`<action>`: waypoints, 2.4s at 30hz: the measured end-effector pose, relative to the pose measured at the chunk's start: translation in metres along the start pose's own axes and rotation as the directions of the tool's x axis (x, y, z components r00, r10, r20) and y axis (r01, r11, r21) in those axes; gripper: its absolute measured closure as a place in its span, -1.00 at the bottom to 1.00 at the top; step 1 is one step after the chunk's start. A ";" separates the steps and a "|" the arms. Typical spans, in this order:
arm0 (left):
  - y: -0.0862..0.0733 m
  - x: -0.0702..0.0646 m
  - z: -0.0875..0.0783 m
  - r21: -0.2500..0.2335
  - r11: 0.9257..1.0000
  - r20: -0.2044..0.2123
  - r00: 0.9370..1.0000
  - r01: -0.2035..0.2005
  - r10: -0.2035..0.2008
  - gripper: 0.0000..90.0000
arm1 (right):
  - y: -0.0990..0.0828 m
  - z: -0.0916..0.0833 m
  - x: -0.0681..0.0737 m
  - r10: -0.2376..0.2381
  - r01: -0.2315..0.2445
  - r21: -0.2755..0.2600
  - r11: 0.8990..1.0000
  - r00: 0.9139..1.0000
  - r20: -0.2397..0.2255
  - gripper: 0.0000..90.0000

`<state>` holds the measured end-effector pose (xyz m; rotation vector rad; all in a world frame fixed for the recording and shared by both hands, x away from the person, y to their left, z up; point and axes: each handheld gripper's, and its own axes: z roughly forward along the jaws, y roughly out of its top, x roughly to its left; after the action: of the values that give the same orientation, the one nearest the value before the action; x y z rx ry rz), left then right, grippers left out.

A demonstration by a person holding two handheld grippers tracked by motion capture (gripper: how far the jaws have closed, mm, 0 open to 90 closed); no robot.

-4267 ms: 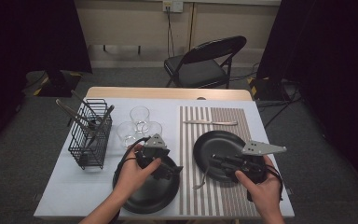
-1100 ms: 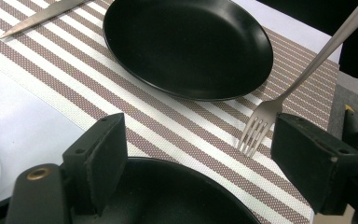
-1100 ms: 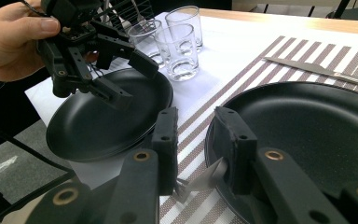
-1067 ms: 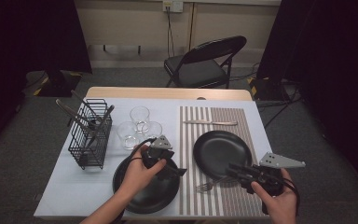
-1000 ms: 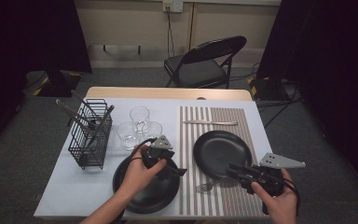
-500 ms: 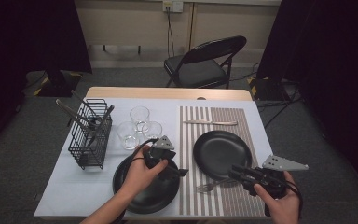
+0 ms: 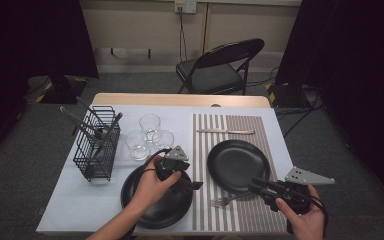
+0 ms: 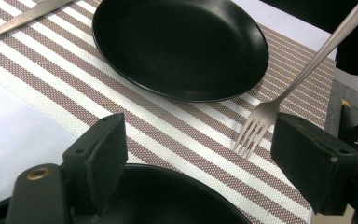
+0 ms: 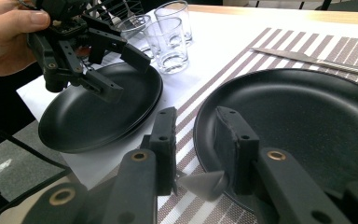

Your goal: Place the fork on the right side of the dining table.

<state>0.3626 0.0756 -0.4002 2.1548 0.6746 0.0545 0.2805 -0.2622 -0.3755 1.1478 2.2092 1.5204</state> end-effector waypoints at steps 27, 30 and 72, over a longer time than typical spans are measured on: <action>0.000 -0.003 0.000 0.007 1.000 0.012 1.000 -0.019 0.019 -0.59 | -0.012 0.001 -0.011 0.021 -0.022 0.014 1.000 0.999 0.036 0.44; 0.000 -0.002 -0.001 0.007 1.000 0.013 1.000 -0.020 0.020 -0.59 | -0.012 0.002 -0.011 0.014 -0.015 0.021 1.000 0.999 0.040 0.40; -0.026 0.018 -0.028 0.002 1.000 -0.001 1.000 -0.008 0.008 -0.59 | -0.040 0.015 -0.014 -0.033 0.025 0.097 0.995 0.996 0.084 -0.17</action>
<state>0.3591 0.1177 -0.4054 2.1593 0.6672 0.0591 0.2795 -0.2682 -0.4200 1.1803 2.2535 1.3414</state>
